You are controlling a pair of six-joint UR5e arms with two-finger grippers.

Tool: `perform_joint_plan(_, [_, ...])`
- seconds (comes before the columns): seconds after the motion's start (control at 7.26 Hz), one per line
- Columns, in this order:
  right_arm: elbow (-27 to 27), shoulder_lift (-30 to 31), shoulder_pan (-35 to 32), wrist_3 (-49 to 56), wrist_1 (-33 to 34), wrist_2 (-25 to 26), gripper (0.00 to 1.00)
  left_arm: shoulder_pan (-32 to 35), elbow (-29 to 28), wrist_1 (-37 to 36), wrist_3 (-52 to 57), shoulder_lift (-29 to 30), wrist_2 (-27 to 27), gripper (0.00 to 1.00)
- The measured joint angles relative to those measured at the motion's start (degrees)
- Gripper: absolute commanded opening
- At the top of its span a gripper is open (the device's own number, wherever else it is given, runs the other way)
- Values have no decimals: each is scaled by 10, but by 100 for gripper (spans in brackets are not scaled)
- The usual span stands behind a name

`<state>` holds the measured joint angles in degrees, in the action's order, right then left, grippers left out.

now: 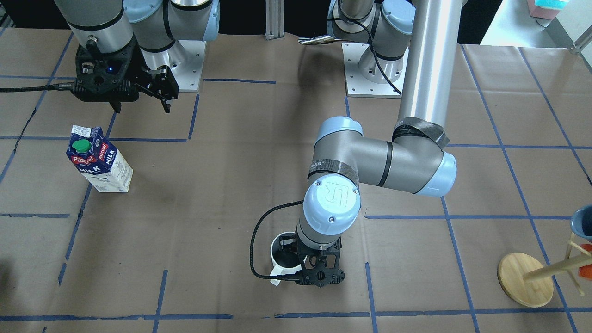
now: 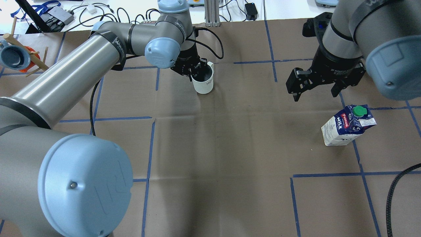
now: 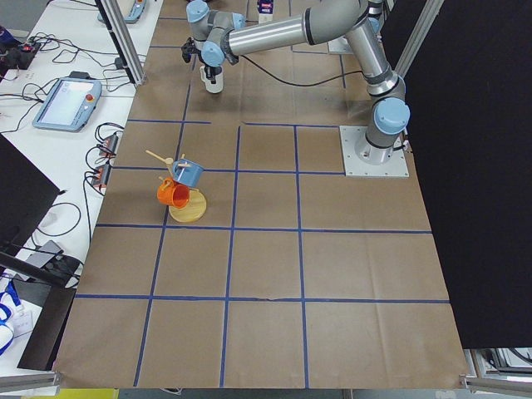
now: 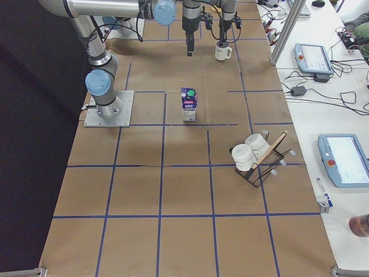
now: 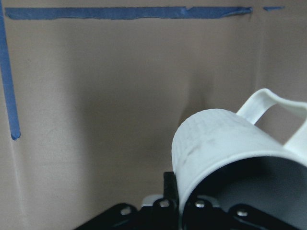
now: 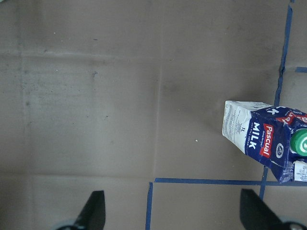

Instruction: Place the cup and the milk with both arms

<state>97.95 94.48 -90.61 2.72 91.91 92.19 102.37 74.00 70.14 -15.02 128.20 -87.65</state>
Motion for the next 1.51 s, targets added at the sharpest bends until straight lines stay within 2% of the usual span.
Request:
perform_joint_plan(0.14, [0, 0, 0, 0, 1, 0, 100, 0, 0, 0, -3, 1, 0, 36])
perform_joint_plan(0.28, [1, 0, 0, 0, 2, 1, 100, 0, 0, 0, -4, 2, 0, 97])
perform_joint_plan(0.41, [1, 0, 0, 0, 3, 1, 100, -1, -1, 1, -4, 0, -1, 100])
perform_joint_plan(0.83, [2, 0, 0, 1, 3, 2, 100, -5, -1, 33, 1, -34, -2, 100])
perform_joint_plan(1.24, [3, -1, 1, 2, 1, 2, 100, -8, 8, 94, 28, -112, -3, 100])
perform_joint_plan(1.51, [3, -1, 1, 2, 1, 3, 100, -21, 13, 182, 88, -190, -7, 100])
